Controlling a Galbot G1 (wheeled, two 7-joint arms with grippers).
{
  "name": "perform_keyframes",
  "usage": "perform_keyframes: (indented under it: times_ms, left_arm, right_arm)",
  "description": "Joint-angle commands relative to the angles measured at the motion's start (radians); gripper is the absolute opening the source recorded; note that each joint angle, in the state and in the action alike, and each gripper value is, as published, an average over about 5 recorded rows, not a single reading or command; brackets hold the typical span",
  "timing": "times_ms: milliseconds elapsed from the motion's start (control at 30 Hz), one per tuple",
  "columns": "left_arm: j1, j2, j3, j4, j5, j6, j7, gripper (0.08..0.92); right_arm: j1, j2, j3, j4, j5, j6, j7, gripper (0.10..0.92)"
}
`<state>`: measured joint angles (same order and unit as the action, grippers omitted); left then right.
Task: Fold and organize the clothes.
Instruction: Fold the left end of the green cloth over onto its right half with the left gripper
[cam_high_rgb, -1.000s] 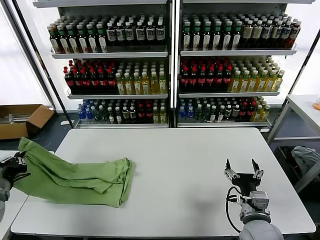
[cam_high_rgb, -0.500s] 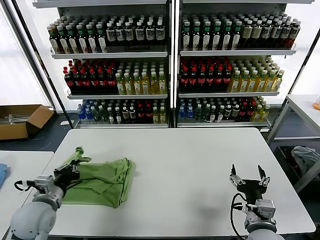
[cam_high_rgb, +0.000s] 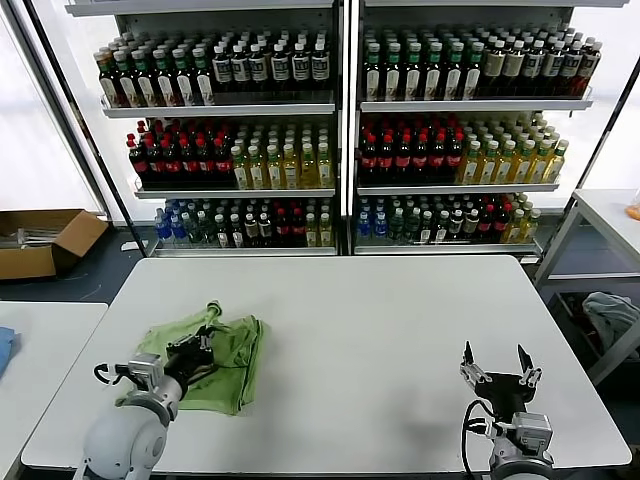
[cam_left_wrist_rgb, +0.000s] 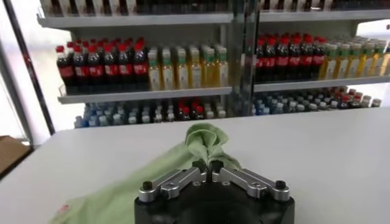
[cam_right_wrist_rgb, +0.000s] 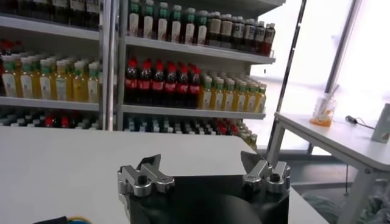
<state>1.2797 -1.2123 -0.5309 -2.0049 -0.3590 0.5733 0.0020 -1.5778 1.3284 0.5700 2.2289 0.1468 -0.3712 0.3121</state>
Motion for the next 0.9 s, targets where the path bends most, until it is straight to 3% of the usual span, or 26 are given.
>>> perform_keyframes:
  times_ms: [33, 433, 700, 900]
  left_arm:
    - [-0.005, -0.044, 0.064, 0.014, 0.005, 0.004, -0.007, 0.095]
    - [-0.021, -0.083, 0.07, 0.064, -0.005, 0.003, -0.007, 0.095]
    - [-0.004, -0.121, 0.085, 0.057, -0.221, 0.004, -0.033, 0.095]
    - [0.073, -0.147, 0.143, -0.001, -0.374, 0.005, -0.061, 0.215]
  right_arm:
    - [-0.016, 0.004, 0.001, -0.002, 0.0, 0.002, 0.0, 0.823]
    - [-0.028, 0.001, -0.011, -0.009, -0.004, 0.01, 0.001, 0.823]
    - [-0.025, 0.008, -0.017, -0.011, -0.006, 0.011, 0.005, 0.823]
    - [-0.015, 0.008, -0.019, -0.014, -0.005, 0.009, 0.009, 0.823]
